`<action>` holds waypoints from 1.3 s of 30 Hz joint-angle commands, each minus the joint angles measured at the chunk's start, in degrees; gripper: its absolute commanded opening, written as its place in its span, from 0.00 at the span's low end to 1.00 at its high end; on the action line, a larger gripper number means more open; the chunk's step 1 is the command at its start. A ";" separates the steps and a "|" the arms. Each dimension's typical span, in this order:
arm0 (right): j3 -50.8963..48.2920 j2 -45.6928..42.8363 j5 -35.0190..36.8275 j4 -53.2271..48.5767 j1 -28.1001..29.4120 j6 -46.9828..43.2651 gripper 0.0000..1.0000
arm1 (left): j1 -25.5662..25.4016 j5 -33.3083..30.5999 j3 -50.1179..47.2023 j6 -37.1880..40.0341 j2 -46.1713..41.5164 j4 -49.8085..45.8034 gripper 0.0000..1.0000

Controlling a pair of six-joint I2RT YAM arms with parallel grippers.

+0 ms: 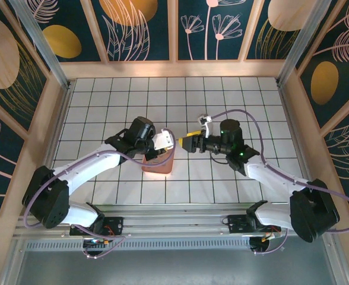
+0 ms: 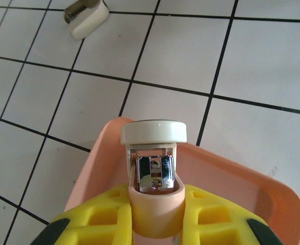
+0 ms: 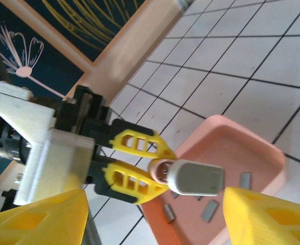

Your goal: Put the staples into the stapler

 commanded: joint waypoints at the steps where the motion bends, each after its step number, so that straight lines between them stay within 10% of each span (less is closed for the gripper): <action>1: 1.81 1.66 0.56 -2.62 1.13 3.06 0.71 | -0.48 -0.49 1.88 0.96 0.69 -0.57 0.00; 39: 2.00 13.84 -1.15 3.40 -1.35 12.79 0.62 | -1.27 5.12 2.57 0.46 -1.12 1.89 0.00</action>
